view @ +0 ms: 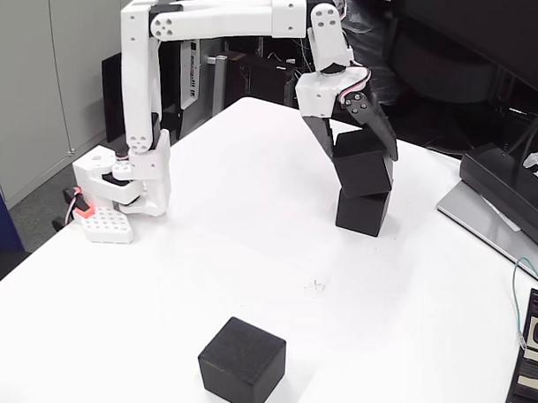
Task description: Stack the 3 blocks
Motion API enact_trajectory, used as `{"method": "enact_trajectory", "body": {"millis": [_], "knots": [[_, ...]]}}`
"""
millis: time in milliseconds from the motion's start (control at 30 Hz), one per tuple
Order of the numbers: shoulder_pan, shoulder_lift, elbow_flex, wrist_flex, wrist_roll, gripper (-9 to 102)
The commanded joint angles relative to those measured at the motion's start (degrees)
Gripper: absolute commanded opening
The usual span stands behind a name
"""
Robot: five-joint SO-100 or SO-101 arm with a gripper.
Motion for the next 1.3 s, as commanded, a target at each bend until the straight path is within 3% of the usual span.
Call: {"method": "enact_trajectory", "body": {"millis": [0, 633, 933, 1267], "knots": [[-0.35, 0.26, -2.37, -0.35, 0.26, 32], [0.26, 2.64, -2.20, 0.62, -0.53, 34], [0.79, 14.50, -2.11, 9.49, -6.33, 34], [24.17, 18.19, -1.58, 12.92, -17.84, 34]]}}
